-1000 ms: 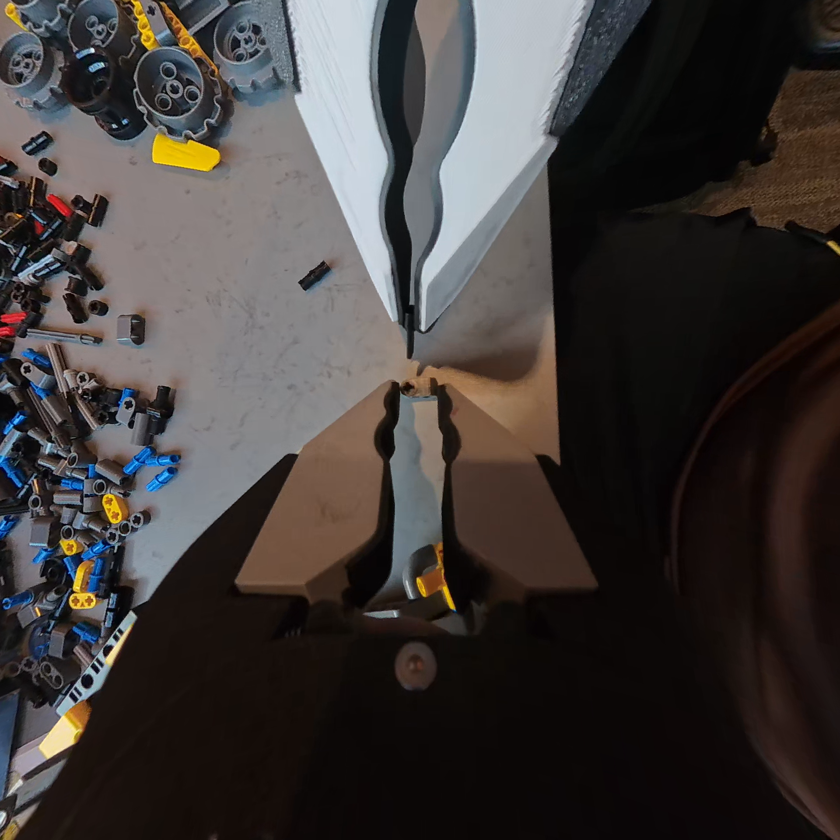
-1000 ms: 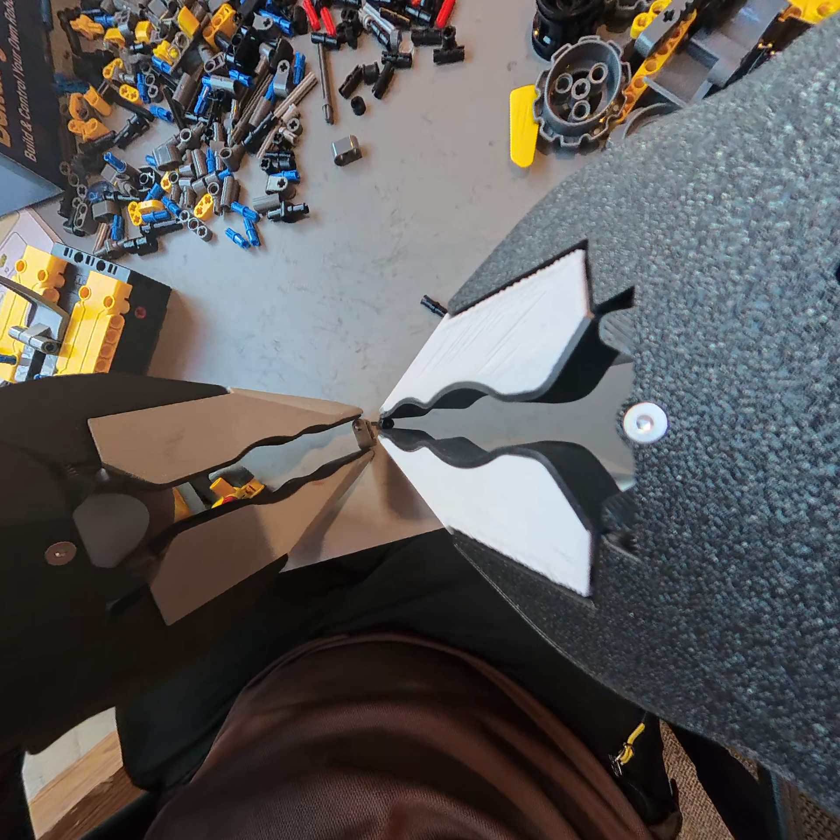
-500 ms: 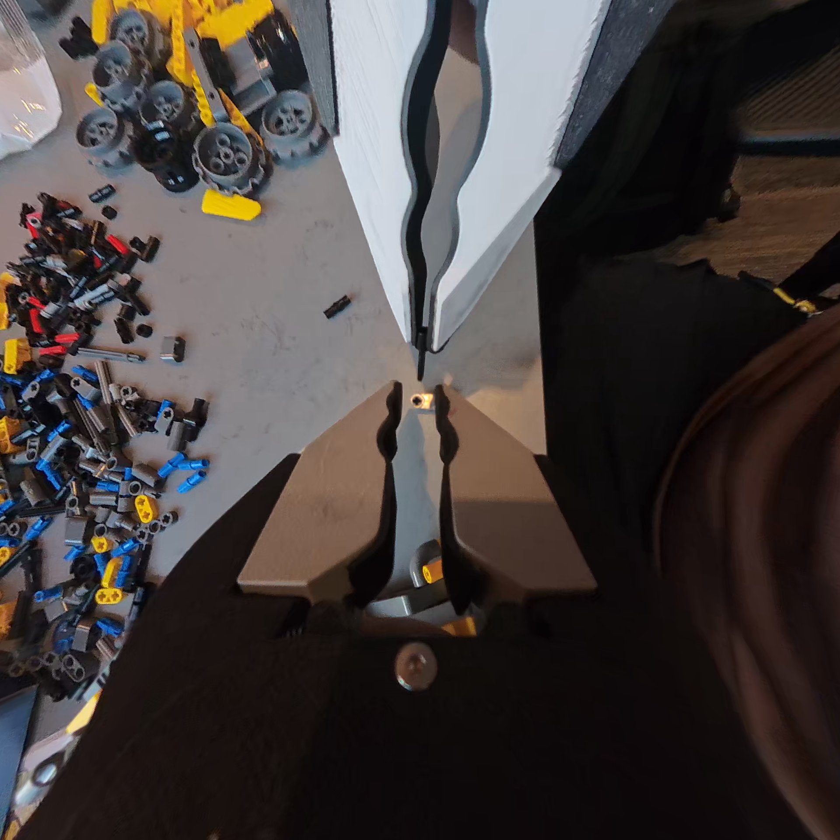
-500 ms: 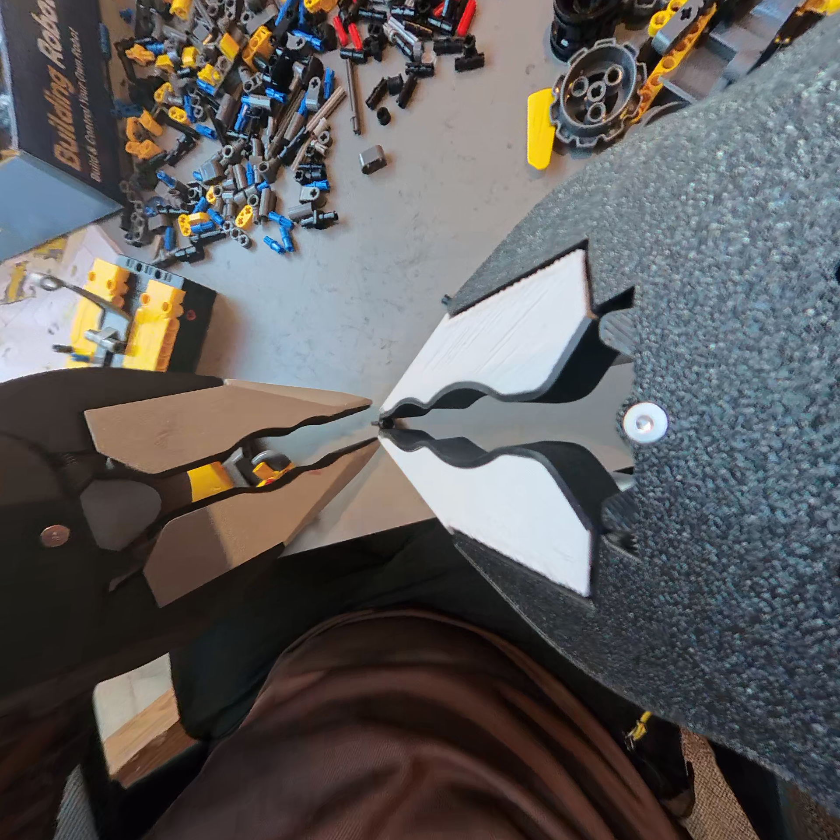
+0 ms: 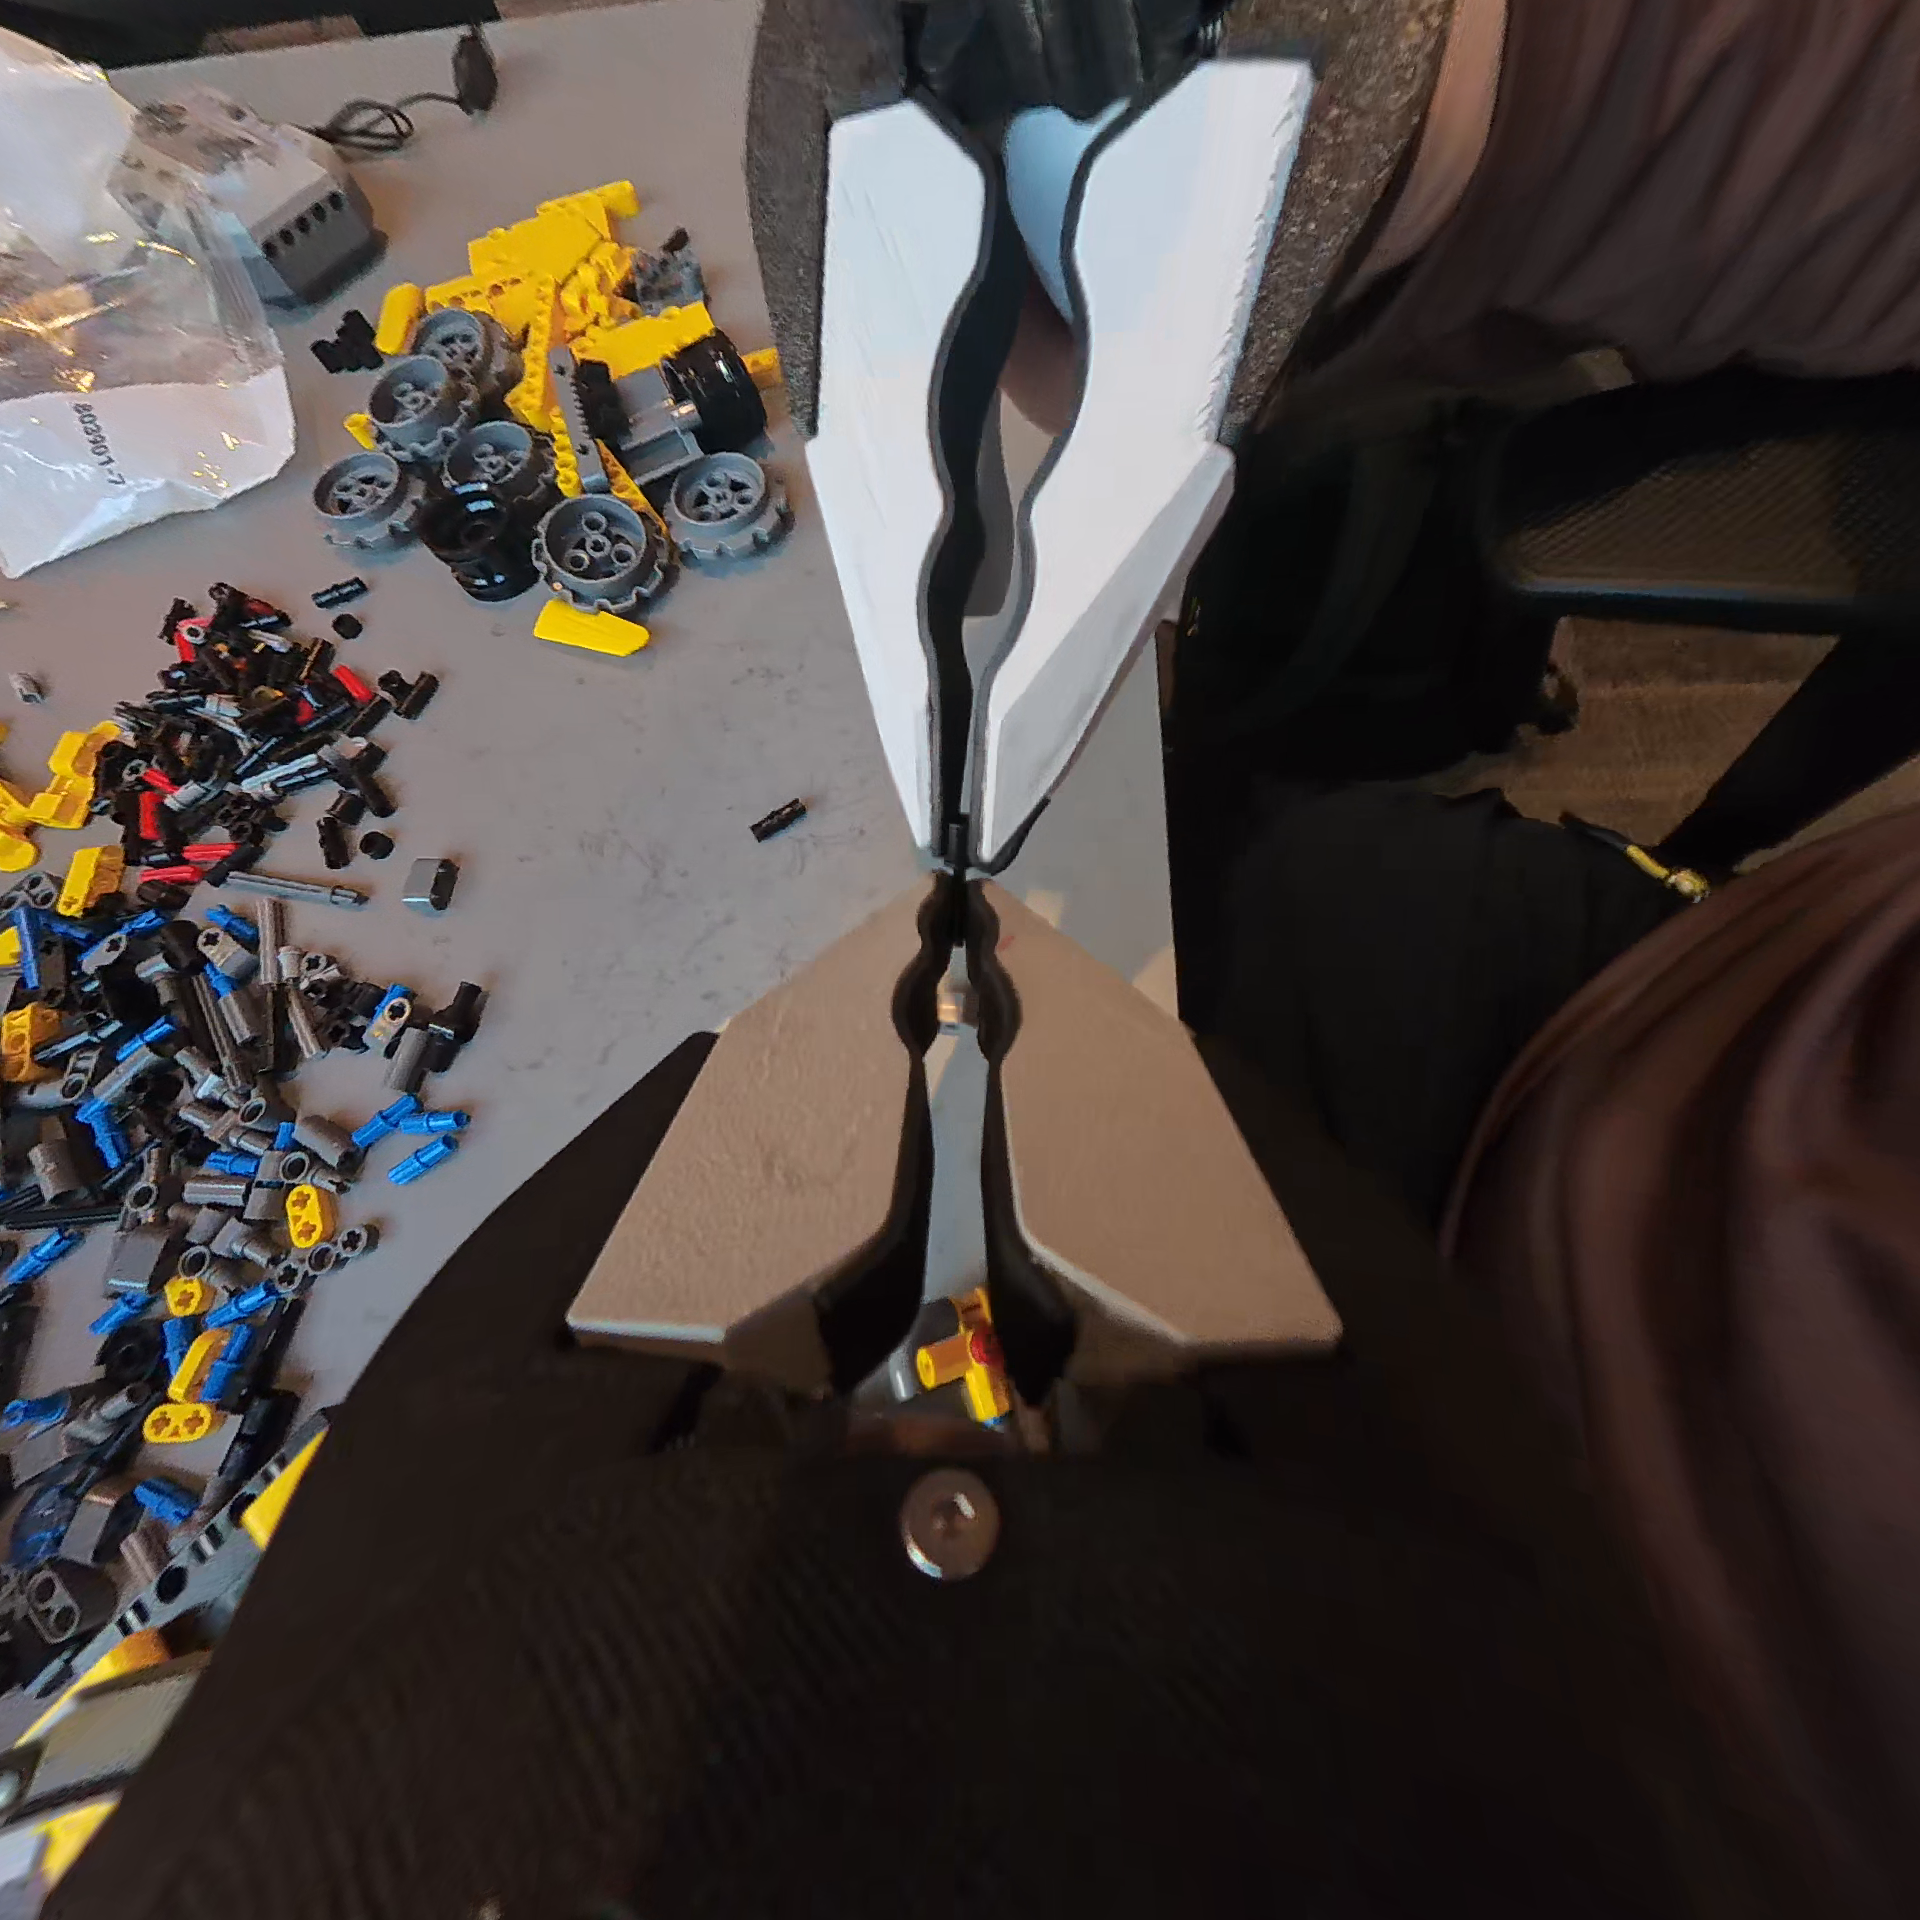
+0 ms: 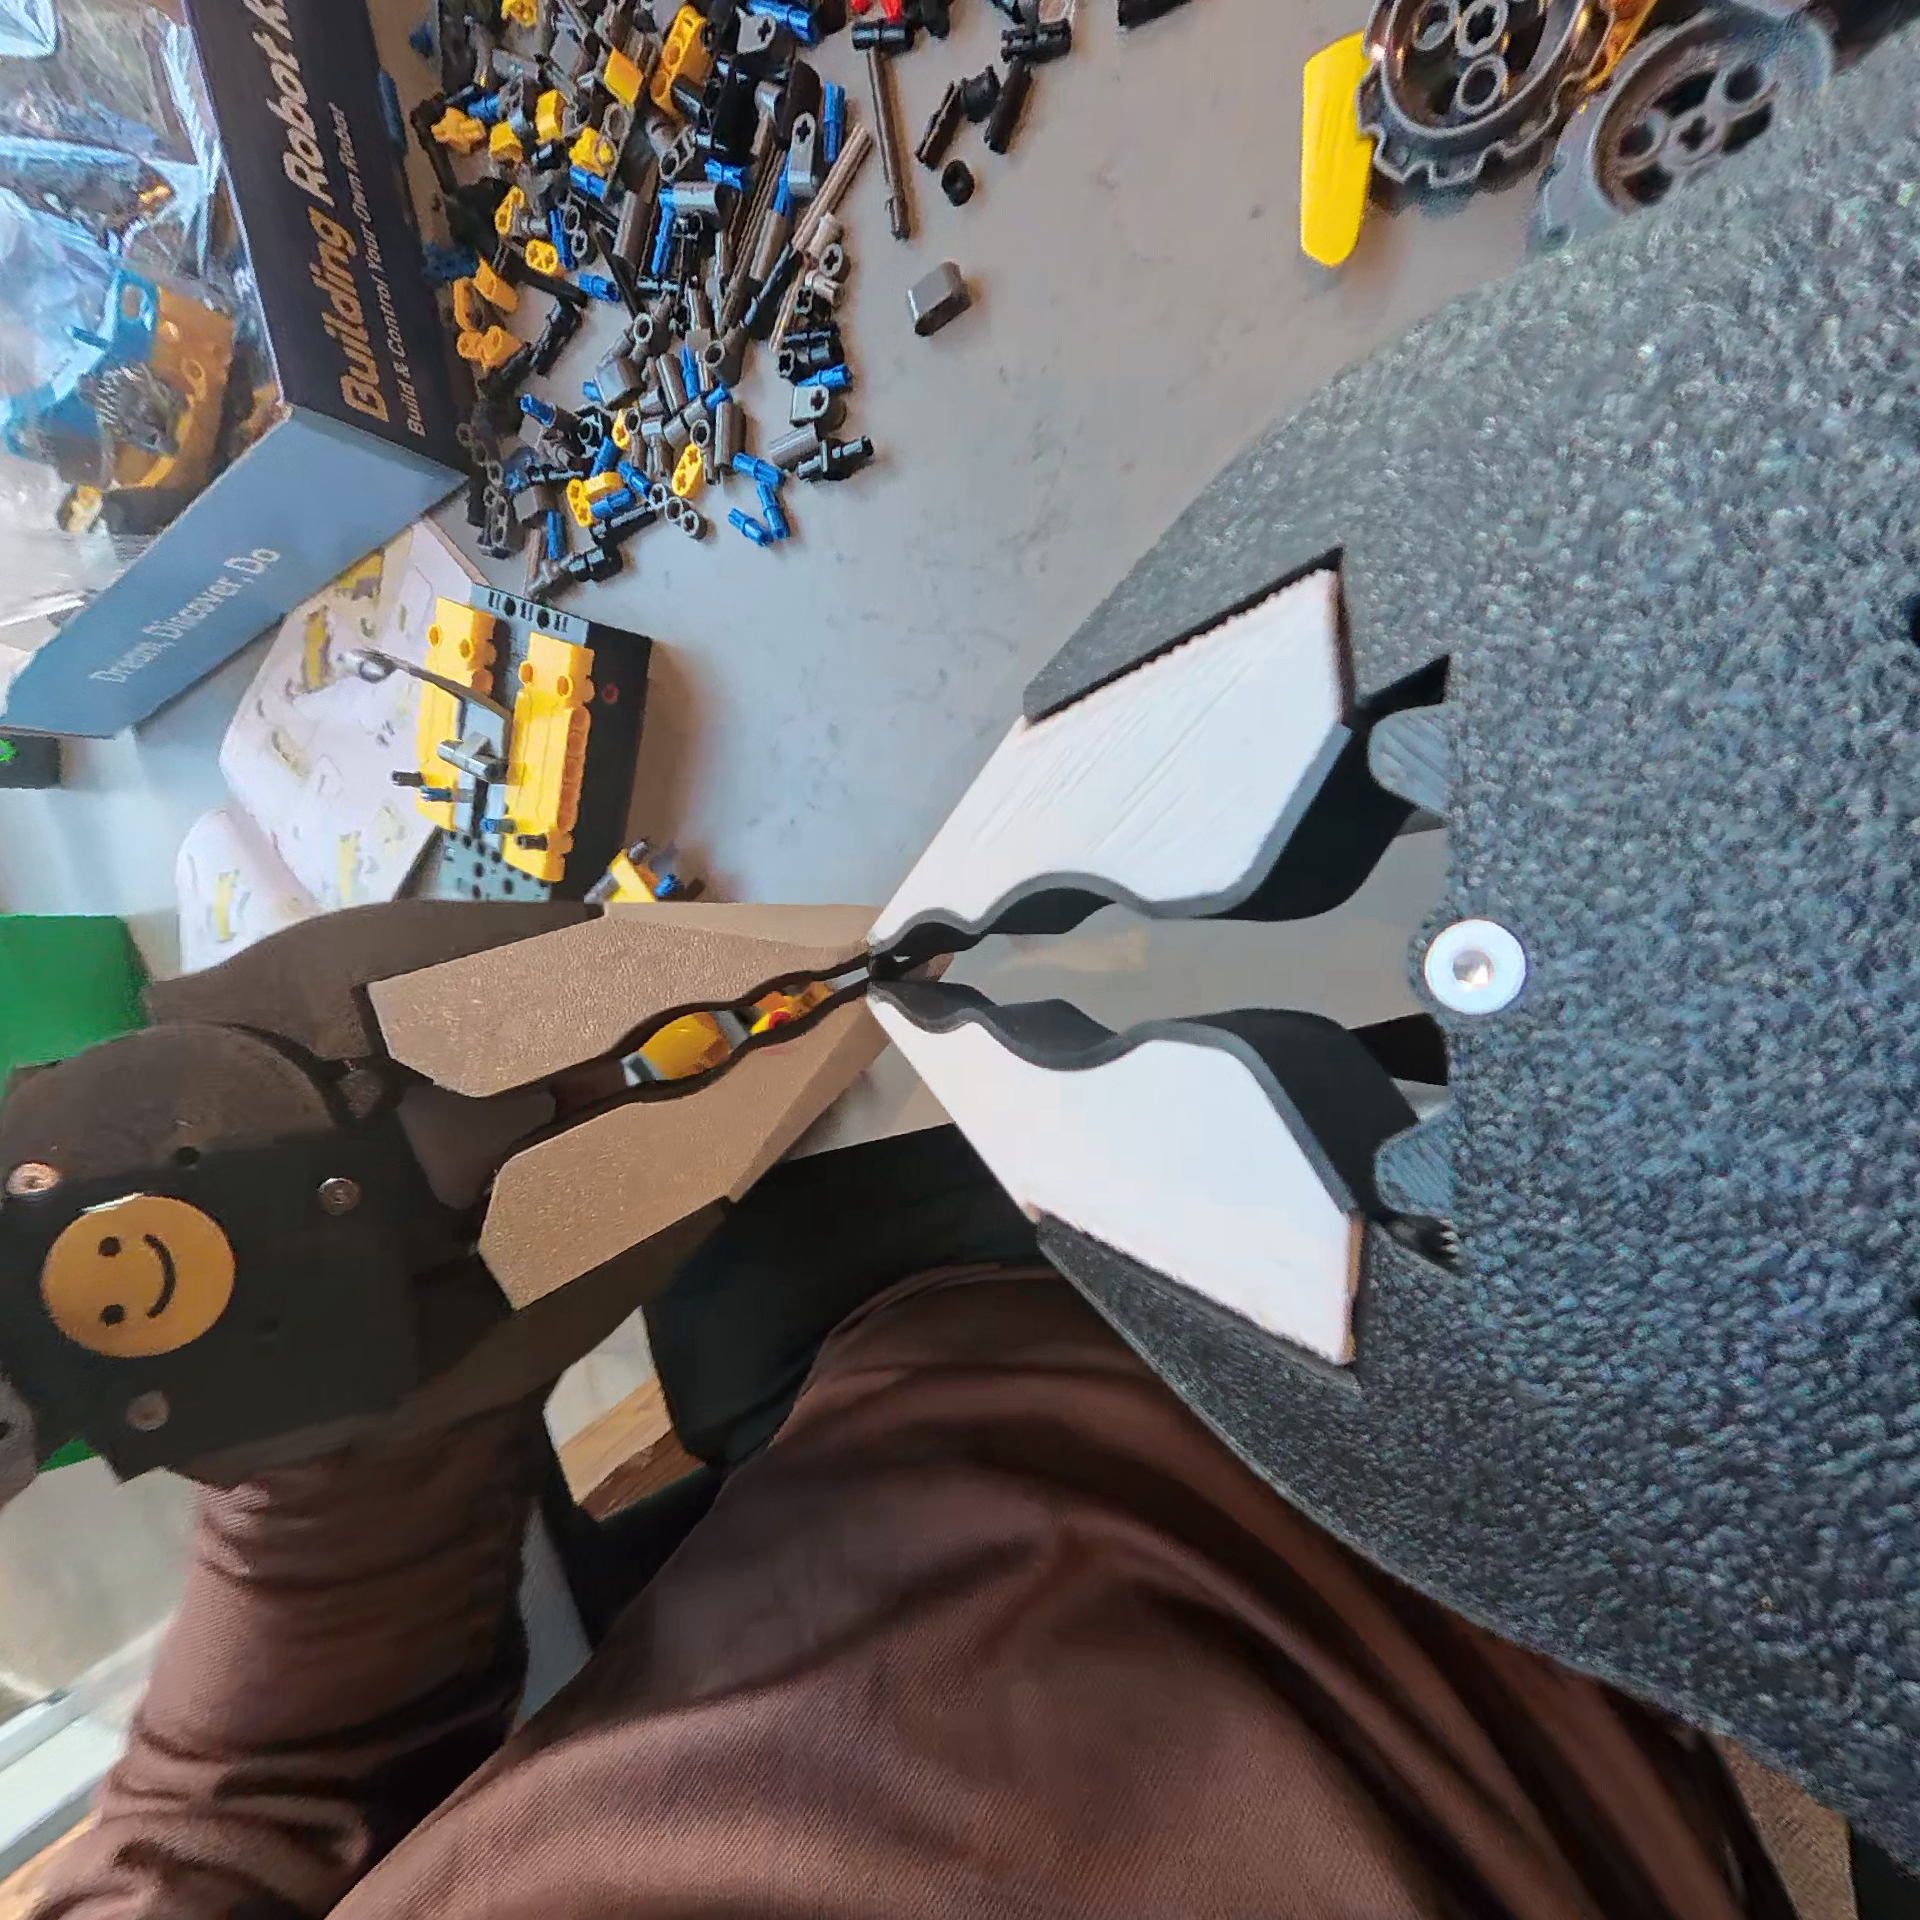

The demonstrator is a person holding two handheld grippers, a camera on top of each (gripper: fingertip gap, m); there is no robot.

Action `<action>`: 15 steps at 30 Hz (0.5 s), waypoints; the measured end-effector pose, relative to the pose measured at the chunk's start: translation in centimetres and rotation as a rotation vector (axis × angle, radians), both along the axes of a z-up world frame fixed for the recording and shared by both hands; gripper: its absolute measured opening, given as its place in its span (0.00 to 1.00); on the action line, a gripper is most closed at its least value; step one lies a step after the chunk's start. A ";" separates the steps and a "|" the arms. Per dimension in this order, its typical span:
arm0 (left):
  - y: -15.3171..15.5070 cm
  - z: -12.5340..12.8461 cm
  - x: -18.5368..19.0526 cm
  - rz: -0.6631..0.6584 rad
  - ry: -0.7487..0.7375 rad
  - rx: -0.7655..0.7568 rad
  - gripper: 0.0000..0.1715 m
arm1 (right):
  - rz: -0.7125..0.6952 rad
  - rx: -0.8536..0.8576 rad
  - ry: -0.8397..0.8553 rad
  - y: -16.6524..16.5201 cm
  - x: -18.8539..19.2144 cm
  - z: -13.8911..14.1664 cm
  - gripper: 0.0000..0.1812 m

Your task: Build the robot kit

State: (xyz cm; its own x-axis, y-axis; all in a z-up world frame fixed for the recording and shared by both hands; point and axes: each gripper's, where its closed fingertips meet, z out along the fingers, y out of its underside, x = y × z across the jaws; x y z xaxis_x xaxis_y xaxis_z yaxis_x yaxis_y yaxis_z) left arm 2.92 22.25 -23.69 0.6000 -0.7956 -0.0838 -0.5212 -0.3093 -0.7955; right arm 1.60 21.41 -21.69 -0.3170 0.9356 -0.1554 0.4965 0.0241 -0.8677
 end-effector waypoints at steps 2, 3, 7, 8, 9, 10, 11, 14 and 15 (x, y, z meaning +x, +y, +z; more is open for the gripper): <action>0.0 0.6 0.1 0.006 -0.062 0.001 0.00 | 0.002 -0.050 0.024 0.0 0.1 0.5 0.00; -0.1 0.9 0.2 0.008 -0.086 0.005 0.00 | 0.003 -0.063 0.035 0.0 0.1 0.8 0.00; 0.1 1.4 0.1 0.019 -0.098 0.035 0.00 | -0.004 -0.053 0.050 0.2 0.1 1.2 0.00; 0.2 1.4 0.0 0.024 -0.099 0.045 0.00 | -0.006 -0.050 0.052 0.3 0.2 1.2 0.00; 0.3 1.5 -0.2 0.032 -0.105 0.053 0.00 | -0.009 -0.052 0.054 0.4 0.2 1.3 0.01; 0.3 1.7 -0.2 0.035 -0.115 0.054 0.00 | -0.013 -0.057 0.059 0.5 0.3 1.4 0.01; 0.3 1.8 -0.3 0.037 -0.126 0.054 0.00 | -0.014 -0.065 0.066 0.6 0.4 1.5 0.02; 0.2 1.7 -0.5 0.038 -0.135 0.044 0.00 | -0.020 -0.073 0.079 0.7 0.4 1.8 0.02; 0.2 1.7 -0.5 0.037 -0.132 0.043 0.00 | -0.019 -0.066 0.078 0.7 0.4 1.8 0.02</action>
State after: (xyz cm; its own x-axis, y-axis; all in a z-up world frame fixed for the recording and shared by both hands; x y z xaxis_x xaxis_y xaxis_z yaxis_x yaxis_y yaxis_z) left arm 2.46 22.41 -22.00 0.6369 -0.7701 -0.0356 -0.4002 -0.2907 -0.8691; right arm 1.96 22.11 -19.93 -0.3124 0.9302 -0.1928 0.4273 -0.0437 -0.9030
